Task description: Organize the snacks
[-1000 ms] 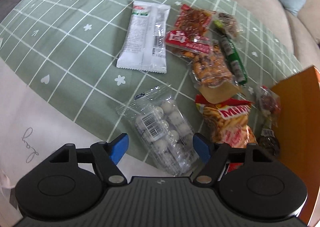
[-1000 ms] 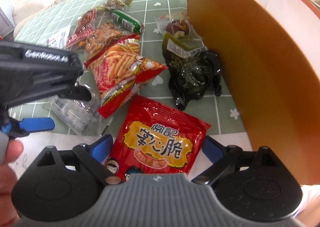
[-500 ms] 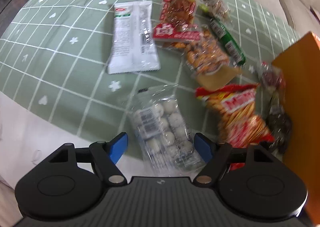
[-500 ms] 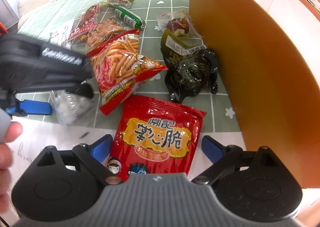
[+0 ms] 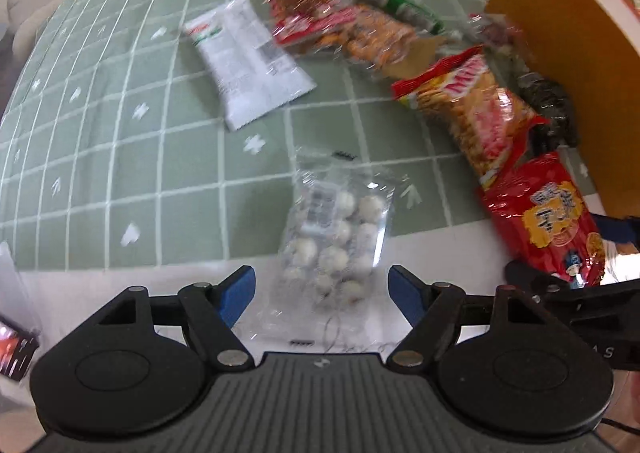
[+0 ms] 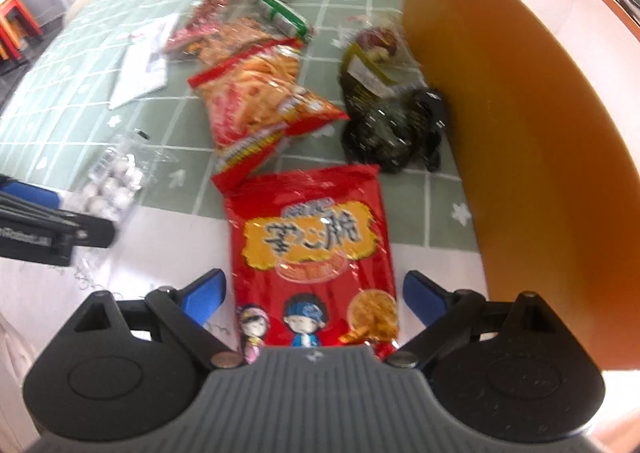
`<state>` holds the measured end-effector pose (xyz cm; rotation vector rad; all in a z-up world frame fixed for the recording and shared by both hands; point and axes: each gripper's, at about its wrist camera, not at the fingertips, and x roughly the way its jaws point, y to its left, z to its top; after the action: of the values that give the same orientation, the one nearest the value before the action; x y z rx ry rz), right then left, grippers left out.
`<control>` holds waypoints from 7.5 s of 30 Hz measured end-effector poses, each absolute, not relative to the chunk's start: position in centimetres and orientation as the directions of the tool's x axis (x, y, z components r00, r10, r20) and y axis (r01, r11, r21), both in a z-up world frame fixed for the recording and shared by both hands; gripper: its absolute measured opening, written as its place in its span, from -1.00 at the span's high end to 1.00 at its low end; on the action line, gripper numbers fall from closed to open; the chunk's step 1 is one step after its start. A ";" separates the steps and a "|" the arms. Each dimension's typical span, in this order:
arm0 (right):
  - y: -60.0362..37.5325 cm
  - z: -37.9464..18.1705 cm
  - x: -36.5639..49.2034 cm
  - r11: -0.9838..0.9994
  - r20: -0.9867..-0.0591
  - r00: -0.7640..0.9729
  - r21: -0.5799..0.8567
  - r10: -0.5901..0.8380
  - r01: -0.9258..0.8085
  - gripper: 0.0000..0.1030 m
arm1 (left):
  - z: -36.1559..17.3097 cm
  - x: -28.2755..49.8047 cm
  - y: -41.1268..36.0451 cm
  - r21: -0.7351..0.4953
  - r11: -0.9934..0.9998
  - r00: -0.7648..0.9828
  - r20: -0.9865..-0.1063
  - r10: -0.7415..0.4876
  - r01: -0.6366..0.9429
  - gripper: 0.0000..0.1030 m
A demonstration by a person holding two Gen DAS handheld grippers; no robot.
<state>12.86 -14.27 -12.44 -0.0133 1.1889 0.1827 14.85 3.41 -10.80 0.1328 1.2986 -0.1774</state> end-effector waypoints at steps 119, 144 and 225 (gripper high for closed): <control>-35.6 -9.6 24.9 0.857 -0.983 0.182 -0.077 0.020 -0.509 -0.35 | -8.9 26.1 -29.9 0.074 0.538 0.068 -0.997 0.030 0.839 -0.28; -34.0 -7.9 24.7 0.873 -0.984 0.178 -0.091 -0.004 -0.480 -0.64 | -4.7 26.6 -26.4 -0.010 0.627 0.049 -0.996 -0.076 0.779 -0.61; -9.7 -13.8 25.9 0.967 -0.899 0.425 -0.004 0.109 -0.257 -0.32 | -12.4 26.6 7.7 -0.135 0.980 0.455 -0.889 -0.054 -0.147 -0.84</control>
<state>25.92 -9.67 -13.83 -0.1481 1.1097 0.2297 26.59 7.69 -12.36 -0.2032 1.0990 0.0583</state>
